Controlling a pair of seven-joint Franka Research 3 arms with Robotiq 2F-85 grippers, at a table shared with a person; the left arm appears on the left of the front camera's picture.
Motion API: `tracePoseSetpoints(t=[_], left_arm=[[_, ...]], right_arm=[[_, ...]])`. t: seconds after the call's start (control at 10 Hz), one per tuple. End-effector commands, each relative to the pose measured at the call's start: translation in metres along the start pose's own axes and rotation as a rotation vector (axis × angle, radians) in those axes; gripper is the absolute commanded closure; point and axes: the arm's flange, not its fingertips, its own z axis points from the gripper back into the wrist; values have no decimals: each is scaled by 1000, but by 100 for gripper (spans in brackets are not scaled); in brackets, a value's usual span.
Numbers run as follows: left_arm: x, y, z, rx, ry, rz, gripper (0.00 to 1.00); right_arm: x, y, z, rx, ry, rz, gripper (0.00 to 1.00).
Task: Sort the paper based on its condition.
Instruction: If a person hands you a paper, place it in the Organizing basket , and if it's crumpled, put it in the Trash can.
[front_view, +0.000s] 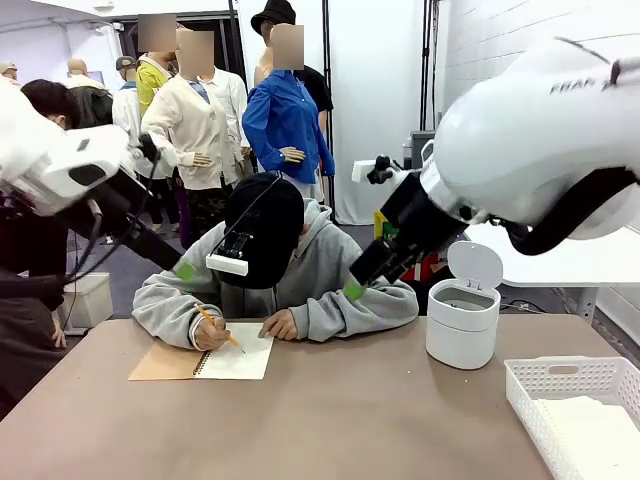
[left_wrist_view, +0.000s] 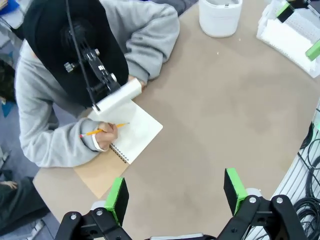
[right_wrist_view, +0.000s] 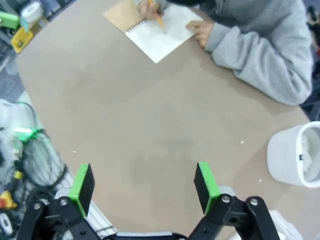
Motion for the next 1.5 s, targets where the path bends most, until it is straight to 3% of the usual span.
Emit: tracePoseSetpoints(t=[0.0,0.2,0.6,1.1,1.4], left_arm=[[-4,7,31,-28,-27,-74,0],[-3,12,50,12,18,-87,0],[14,40,75,65,11,-88,0],[22,40,77,13,-60,-58,0],[22,44,77,59,-24,-44,0]], right_arm=[[17,14,17,42,-25,-55,0],[35,25,37,12,-28,-42,0],[64,27,59,-46,-24,-10,0],[64,16,51,-120,-82,15,0],[63,14,55,-74,-39,-1,0]])
